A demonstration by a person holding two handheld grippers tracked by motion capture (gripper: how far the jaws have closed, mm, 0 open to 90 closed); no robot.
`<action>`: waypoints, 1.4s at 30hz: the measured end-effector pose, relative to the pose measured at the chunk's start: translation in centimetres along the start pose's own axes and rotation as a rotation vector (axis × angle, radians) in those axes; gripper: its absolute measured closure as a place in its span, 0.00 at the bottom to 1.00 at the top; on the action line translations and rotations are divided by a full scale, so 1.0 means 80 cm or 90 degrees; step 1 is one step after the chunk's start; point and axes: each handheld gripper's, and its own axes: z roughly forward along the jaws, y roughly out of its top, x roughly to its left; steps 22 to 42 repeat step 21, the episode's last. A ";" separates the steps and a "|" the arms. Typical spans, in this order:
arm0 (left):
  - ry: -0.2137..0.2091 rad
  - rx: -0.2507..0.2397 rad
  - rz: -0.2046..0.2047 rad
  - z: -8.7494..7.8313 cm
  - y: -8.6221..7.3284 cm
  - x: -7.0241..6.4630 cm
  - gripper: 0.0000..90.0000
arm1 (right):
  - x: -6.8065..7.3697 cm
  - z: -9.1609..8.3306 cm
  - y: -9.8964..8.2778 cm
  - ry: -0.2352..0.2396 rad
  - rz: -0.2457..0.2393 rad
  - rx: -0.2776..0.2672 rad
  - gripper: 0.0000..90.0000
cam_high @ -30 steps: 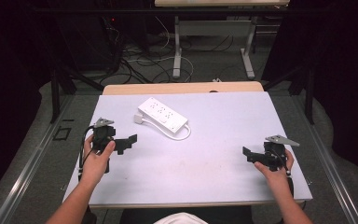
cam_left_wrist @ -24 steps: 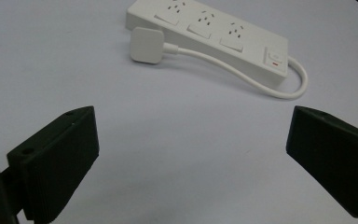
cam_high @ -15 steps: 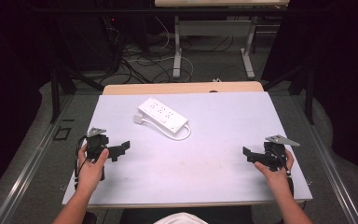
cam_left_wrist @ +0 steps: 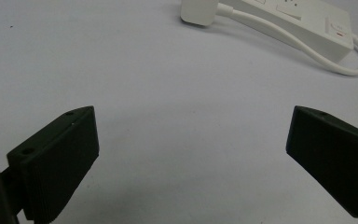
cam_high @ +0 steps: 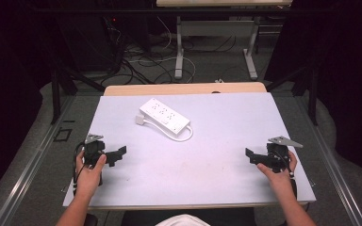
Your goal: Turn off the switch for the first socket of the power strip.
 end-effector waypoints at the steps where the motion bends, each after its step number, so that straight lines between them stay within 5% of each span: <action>1: 0.002 -0.005 -0.005 0.001 -0.001 0.000 0.02 | 0.000 0.000 0.000 0.000 0.000 0.000 0.06; 42: 0.008 0.005 0.000 0.010 -0.009 -0.002 0.03 | -0.002 0.001 -0.001 0.000 -0.001 0.002 0.06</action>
